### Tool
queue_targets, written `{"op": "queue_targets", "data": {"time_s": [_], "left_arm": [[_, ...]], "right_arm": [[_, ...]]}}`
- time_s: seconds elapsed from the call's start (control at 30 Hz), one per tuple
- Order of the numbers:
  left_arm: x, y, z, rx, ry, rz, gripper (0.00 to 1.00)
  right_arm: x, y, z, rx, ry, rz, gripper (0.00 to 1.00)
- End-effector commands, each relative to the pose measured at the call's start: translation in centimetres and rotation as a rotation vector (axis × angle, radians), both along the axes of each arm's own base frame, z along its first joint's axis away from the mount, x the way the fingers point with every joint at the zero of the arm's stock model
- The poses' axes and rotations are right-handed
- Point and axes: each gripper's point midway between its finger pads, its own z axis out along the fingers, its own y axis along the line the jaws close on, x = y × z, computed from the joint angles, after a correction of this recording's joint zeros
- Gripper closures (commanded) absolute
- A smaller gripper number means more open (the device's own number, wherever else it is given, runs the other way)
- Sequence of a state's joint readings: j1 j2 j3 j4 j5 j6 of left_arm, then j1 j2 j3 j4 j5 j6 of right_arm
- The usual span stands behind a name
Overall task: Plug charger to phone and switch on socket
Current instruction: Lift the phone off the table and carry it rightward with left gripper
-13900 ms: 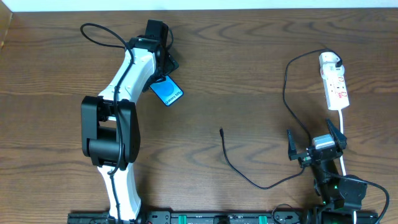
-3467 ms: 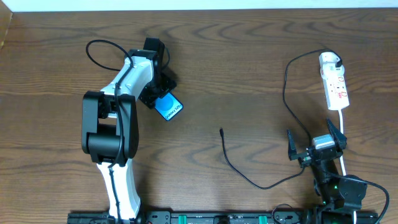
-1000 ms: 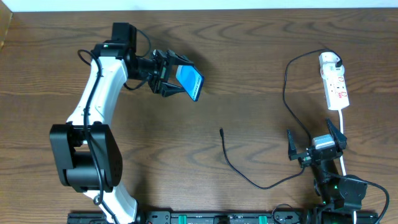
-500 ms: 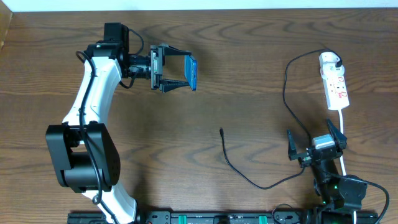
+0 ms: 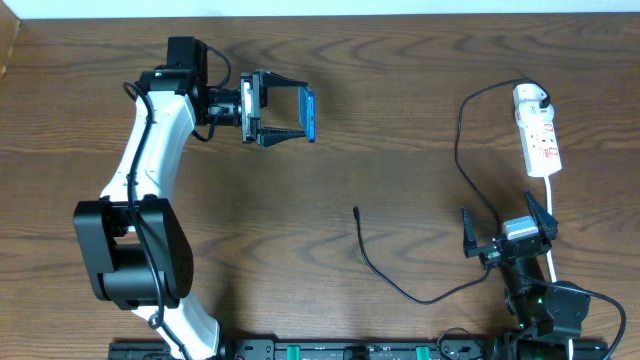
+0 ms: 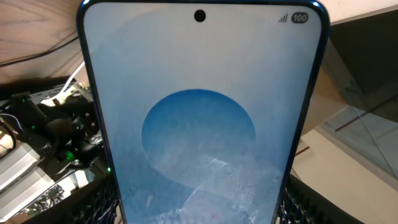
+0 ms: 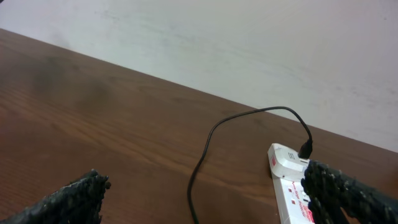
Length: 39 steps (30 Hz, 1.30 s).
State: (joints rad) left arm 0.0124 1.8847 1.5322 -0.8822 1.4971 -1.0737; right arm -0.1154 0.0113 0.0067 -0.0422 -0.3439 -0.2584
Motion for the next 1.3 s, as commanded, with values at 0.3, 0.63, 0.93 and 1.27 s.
{"op": "queue_targets", "data": {"time_s": [0.3,0.63,0.93,1.27], "left_arm": [[-0.58,0.08,2.27,-0.064,-0.03,-0.012,0.93],[-0.57,0.08,2.26,-0.063,-0.022,-0.011,0.93],[-0.58,0.08,2.27,-0.064,-0.019,-0.011,0.93],[-0.58,0.07,2.25,-0.063,-0.02,-0.011,0.93]], "right_arm": [[-0.04,0.11,-0.1,-0.011,0.0,0.005,0.01],[-0.04,0.11,-0.1,-0.011,0.0,0.005,0.01],[-0.04,0.11,-0.1,-0.011,0.0,0.005,0.01],[-0.04,0.11,-0.1,-0.011,0.0,0.005,0.01]]}}
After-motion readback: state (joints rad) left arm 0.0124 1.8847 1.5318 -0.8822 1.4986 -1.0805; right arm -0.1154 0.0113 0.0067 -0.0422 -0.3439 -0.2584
